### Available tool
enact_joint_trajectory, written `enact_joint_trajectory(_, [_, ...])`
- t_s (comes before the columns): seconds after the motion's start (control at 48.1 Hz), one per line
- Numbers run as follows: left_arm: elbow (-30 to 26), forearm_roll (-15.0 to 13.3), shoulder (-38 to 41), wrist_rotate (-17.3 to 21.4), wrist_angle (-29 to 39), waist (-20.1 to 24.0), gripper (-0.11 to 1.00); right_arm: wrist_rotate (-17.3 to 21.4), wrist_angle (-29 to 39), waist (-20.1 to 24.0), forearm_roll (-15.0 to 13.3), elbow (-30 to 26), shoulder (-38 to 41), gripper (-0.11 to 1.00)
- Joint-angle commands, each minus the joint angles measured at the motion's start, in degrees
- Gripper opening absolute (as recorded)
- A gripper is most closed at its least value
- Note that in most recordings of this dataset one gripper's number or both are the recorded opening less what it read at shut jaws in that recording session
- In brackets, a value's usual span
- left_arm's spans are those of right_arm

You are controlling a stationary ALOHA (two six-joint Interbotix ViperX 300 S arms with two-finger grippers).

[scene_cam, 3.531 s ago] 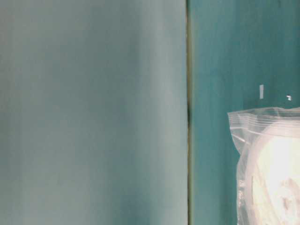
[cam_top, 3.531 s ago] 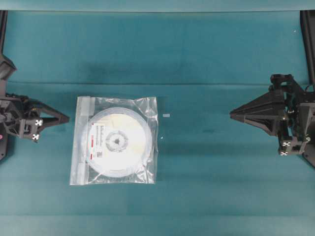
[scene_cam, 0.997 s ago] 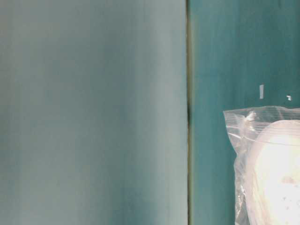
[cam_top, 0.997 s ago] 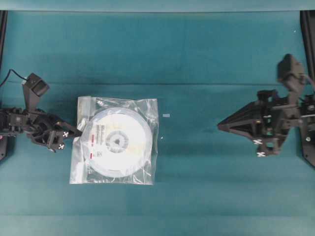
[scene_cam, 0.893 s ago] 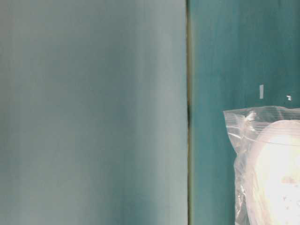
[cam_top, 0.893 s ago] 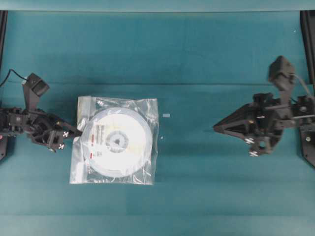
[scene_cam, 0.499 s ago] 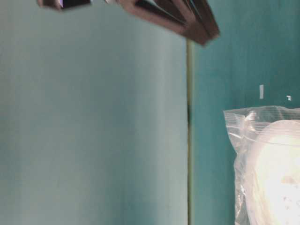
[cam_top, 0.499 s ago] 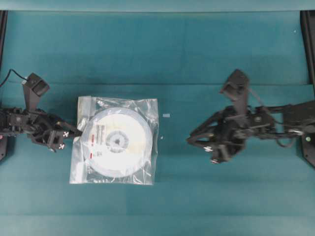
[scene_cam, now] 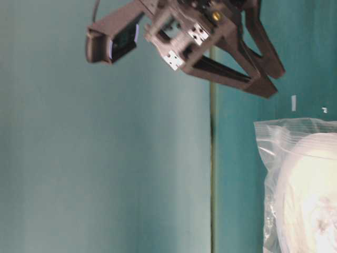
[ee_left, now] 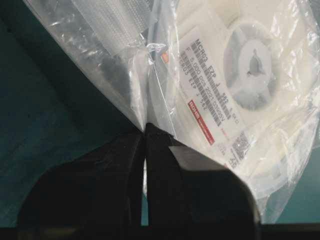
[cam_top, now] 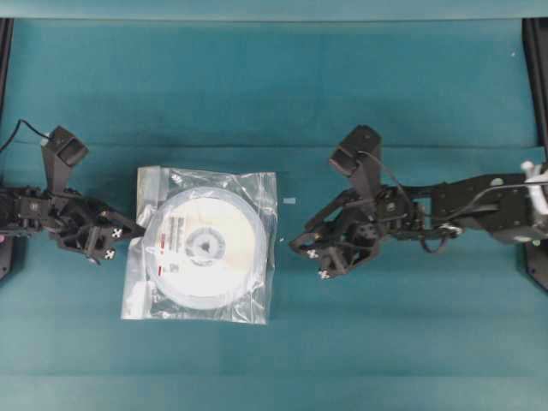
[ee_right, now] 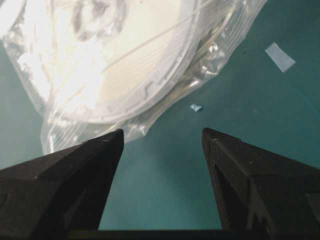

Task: Take out the reel from the clear zip bag.
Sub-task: 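Reach the right gripper toward the reel inside the bag, then grasp the white reel through the bag opening with the right gripper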

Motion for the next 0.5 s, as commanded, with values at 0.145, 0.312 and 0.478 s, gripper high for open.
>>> enact_joint_trajectory(0.145, [-0.70, 0.09, -0.09, -0.18, -0.26, 0.09, -0.01, 0.62, -1.49, -0.09, 0.88, -3.43, 3.25, 0.81])
enact_joint_trajectory(0.312, [-0.70, 0.18, -0.09, -0.26, -0.26, 0.09, -0.01, 0.70, -1.49, -0.09, 1.05, -5.01, 5.45, 0.80])
enact_joint_trajectory(0.478, [-0.70, 0.18, -0.09, -0.26, -0.26, 0.18, -0.01, 0.62, -1.49, -0.09, 1.05, -6.50, 6.77, 0.80])
